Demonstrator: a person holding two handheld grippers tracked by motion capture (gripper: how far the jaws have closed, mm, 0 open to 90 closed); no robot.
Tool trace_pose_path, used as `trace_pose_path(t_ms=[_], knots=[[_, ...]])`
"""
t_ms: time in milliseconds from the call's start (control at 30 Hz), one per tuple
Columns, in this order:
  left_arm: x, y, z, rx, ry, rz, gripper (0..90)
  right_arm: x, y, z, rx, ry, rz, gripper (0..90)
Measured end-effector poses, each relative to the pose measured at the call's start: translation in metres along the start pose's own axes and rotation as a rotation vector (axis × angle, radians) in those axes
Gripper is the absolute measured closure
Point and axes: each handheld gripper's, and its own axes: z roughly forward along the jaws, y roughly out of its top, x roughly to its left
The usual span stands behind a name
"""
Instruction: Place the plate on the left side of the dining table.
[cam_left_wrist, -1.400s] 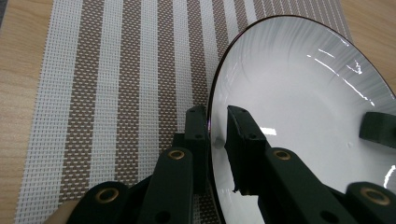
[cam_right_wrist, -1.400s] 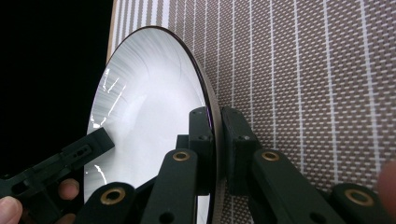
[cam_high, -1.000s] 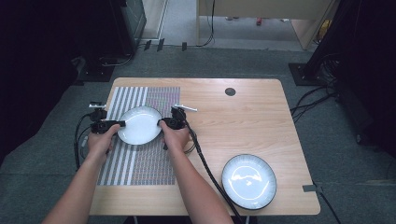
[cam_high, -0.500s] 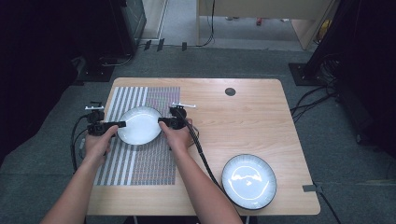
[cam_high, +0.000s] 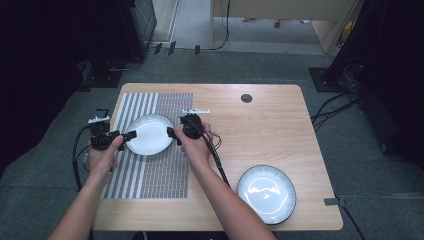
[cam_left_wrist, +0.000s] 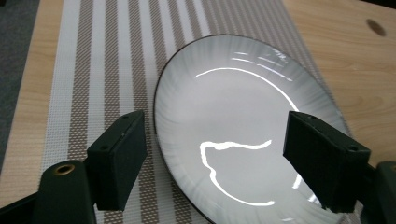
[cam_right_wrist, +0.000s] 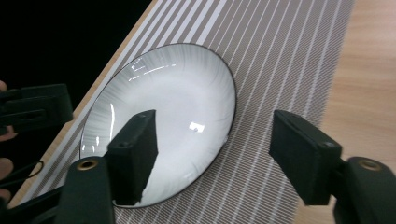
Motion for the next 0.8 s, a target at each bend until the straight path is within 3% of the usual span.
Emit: trace_pose_path(t_ms=[167,300,800], knots=[[-0.006,-0.003,-0.010,-0.012,-0.024,0.006,20.3,-0.004,0.001,-0.018,-0.033,-0.051,-0.023,27.4],[-0.010,-0.008,-0.018,-0.028,-0.037,0.010,20.0,-0.009,0.000,-0.034,-0.032,-0.064,-0.040,27.0],[-0.036,-0.024,-0.049,-0.064,-0.074,0.071,19.9,-0.017,-0.009,-0.100,-0.097,-0.024,-0.072,26.0]])
